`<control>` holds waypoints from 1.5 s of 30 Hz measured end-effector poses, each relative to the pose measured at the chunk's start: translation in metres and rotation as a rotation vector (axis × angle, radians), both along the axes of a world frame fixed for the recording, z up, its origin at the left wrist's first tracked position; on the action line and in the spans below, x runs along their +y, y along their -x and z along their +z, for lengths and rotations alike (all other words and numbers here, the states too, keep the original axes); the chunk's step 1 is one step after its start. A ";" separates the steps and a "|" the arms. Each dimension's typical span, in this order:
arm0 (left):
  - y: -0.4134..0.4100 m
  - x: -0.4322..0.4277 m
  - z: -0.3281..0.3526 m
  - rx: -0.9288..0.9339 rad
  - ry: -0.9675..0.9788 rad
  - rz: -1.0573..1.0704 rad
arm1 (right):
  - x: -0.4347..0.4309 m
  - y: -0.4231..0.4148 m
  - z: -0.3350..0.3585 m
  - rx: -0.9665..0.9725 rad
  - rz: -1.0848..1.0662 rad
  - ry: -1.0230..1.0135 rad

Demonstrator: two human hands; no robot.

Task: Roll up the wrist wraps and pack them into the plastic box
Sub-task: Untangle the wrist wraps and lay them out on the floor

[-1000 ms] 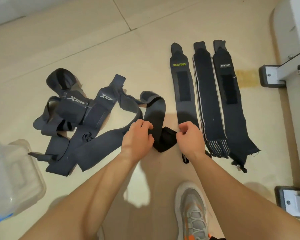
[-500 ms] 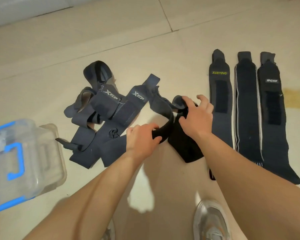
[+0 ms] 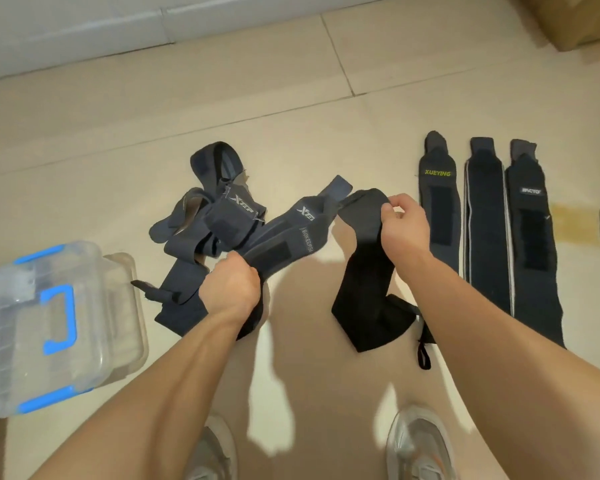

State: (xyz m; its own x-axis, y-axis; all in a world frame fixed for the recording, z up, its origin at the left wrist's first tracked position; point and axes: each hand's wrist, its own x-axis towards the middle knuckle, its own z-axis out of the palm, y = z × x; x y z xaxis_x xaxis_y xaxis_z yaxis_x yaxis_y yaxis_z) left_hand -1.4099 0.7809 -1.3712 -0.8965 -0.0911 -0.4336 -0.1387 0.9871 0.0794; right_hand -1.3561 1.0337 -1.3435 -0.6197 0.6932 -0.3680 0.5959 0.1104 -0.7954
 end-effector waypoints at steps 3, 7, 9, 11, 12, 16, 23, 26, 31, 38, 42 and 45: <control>0.004 -0.002 0.015 -0.066 -0.040 0.042 | -0.003 -0.007 0.024 0.089 -0.052 0.158; -0.001 0.015 0.053 -0.011 -0.364 -0.078 | -0.009 -0.015 0.063 0.135 0.015 0.385; -0.008 0.033 0.088 -0.138 -0.730 0.038 | -0.015 -0.018 0.087 0.186 0.054 0.486; -0.013 0.047 0.127 -0.413 -1.070 0.222 | -0.022 -0.021 0.112 0.230 0.080 0.523; -0.015 0.051 0.145 -0.481 -1.186 0.256 | -0.025 -0.022 0.125 0.245 0.082 0.524; -0.019 0.046 0.205 -0.362 -1.299 0.178 | -0.034 -0.031 0.179 0.325 0.091 0.567; -0.025 0.030 0.309 -0.262 -1.562 0.239 | -0.057 -0.059 0.266 0.406 0.329 0.619; -0.023 0.020 0.343 -0.218 -1.744 0.424 | -0.072 -0.074 0.273 0.270 0.485 0.590; -0.011 -0.021 0.357 -0.090 -1.910 0.683 | -0.095 -0.093 0.262 0.189 0.661 0.594; 0.002 -0.074 0.327 0.216 -1.741 0.974 | -0.105 -0.103 0.259 0.208 0.612 0.724; 0.011 -0.092 0.308 0.192 -1.649 0.978 | -0.099 -0.107 0.257 0.204 0.660 0.766; 0.011 -0.093 0.303 0.134 -1.519 0.868 | -0.100 -0.104 0.257 0.269 0.566 0.823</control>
